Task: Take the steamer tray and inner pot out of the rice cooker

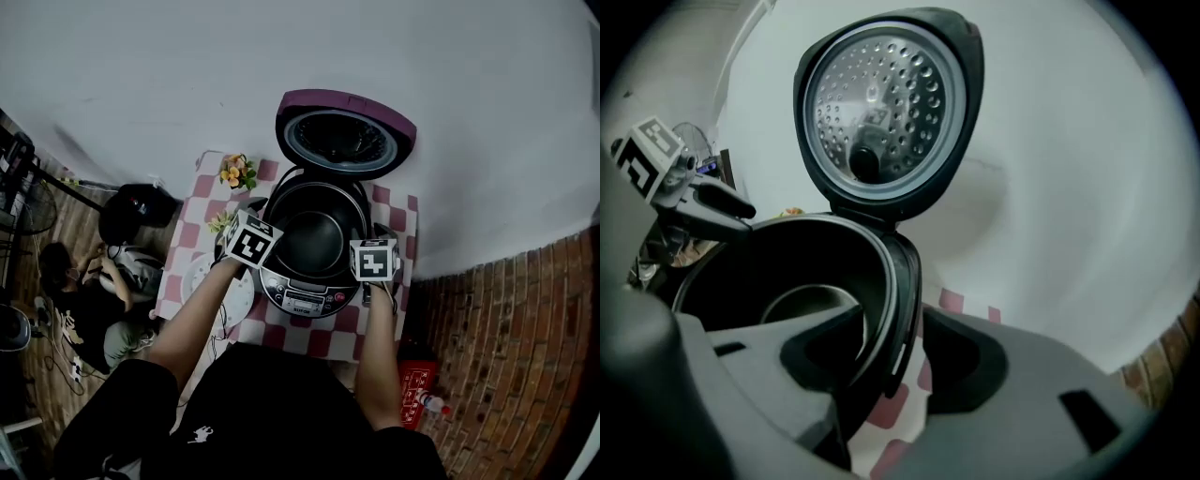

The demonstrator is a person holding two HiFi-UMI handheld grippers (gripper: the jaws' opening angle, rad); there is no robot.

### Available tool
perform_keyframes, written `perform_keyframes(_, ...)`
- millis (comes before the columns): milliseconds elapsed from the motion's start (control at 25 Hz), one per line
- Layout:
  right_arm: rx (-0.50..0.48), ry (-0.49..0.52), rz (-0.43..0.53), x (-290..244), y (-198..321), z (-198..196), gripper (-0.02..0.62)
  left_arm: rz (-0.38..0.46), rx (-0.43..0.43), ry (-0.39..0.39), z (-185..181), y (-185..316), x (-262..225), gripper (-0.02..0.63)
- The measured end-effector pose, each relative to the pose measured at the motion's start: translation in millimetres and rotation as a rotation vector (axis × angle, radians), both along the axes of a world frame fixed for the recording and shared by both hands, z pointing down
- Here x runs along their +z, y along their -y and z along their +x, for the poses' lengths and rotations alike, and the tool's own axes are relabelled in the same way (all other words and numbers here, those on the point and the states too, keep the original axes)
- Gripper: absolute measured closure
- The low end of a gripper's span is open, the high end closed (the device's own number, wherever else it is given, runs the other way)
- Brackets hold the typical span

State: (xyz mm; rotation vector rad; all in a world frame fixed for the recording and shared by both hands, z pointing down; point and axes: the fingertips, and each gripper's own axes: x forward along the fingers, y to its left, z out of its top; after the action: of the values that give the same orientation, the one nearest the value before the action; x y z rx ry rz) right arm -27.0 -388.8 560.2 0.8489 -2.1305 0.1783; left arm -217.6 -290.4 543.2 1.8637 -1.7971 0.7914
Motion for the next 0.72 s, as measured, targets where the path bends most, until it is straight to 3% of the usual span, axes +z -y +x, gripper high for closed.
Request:
perform_keyframes(200,-0.061,-0.154,0.085,2,9,-9,0.413,-0.056,0.057,0.156,-2,15,8,0.374)
perform_keyframes(400,-0.083,-0.240,0.072,12,16,-16,0.413,-0.119,0.110,0.249,0,29,18,0.363)
perform_keyframes(480,-0.091,-0.274,0.071,16,20,-17,0.413,-0.133,0.113,0.296,-4,31,21,0.401)
perform_keyframes(720,-0.078,-0.247,0.081,4,22,-19,0.428,-0.107,0.112,0.298,-7,31,13,0.431)
